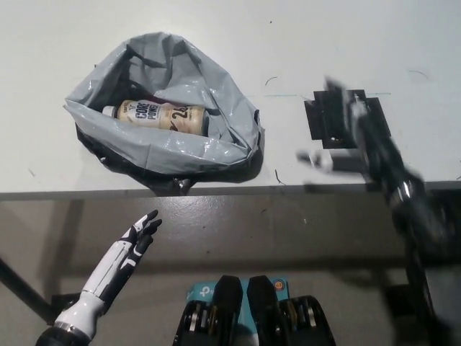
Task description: Use the right hand to pick up a bottle of protein shake and place it into a plastic bag on the left side
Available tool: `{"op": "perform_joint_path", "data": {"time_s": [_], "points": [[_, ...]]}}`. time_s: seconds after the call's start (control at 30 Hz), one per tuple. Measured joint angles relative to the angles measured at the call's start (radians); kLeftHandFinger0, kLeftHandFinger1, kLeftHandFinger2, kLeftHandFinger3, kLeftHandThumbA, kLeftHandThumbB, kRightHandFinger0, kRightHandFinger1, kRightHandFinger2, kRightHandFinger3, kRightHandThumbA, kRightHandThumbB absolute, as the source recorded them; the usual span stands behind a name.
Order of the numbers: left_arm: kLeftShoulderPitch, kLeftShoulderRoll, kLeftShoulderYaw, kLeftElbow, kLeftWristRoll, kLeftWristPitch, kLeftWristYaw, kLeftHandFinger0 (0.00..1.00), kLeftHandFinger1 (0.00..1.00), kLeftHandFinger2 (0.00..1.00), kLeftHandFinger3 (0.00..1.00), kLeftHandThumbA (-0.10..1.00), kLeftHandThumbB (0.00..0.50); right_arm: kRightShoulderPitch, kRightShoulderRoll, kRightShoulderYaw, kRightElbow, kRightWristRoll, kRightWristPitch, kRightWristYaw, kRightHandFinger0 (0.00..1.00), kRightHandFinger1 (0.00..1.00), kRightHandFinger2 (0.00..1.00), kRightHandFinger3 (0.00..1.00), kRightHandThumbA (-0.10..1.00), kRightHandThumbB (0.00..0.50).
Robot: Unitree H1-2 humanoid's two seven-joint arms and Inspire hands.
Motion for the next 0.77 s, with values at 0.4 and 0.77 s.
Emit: {"op": "perform_joint_path", "data": {"time_s": [0.4,0.77], "points": [[-0.005,-0.001,0.009,0.002,-0.002,0.004,0.0,1.0,1.0,1.0,1.0,1.0,0.359,0.398,0.001,-0.003,-0.373,0.039,-0.049,-0.002,1.0,1.0,1.0,1.0,1.0,0.441],[-0.034,-0.001,0.032,0.002,-0.007,0.004,0.0,1.0,1.0,1.0,1.0,1.0,0.361,0.418,0.0,-0.008,-0.381,0.082,-0.226,-0.019,1.0,1.0,1.0,1.0,1.0,0.36]]}}
